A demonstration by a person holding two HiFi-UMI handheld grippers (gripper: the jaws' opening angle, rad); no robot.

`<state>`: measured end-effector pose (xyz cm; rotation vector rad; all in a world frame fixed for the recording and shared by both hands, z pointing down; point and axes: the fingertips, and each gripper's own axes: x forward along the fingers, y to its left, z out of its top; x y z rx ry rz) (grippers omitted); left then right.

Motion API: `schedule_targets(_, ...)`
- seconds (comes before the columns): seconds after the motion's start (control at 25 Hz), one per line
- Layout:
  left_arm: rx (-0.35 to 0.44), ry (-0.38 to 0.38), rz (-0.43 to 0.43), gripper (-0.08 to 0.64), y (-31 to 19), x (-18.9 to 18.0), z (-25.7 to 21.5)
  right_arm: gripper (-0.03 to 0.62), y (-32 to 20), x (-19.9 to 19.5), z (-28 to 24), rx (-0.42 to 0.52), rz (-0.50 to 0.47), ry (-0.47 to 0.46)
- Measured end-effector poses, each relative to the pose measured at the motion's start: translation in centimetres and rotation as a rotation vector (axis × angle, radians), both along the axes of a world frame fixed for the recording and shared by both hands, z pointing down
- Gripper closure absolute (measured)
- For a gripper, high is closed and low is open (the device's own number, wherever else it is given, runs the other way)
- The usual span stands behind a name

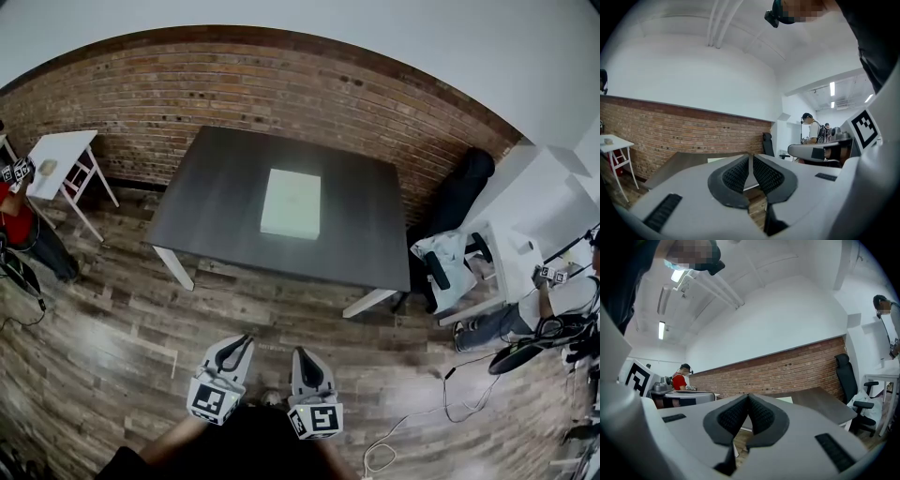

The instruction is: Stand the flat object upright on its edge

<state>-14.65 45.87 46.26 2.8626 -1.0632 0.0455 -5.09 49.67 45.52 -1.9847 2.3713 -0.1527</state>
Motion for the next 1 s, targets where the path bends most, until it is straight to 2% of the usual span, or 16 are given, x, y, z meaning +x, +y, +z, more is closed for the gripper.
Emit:
schedule_targets(0.4,-0.006,-0.021,-0.058,0.506,1.5,3.8,0.6,0.568,1.0,3.7,0.9,-0.007,-0.059,0.000)
schedule_targets(0.68,-0.010,-0.035,-0.063,0.506,2.6,6.1,1.4,0.568,0.9,5.3,1.3,0.003,-0.111,-0.006)
schedule_targets(1.0,-0.022,-0.048,-0.062,0.506,0.2,6.9,2.9,0.568,-1.4,5.8,1.7,0.009,-0.110,-0.001)
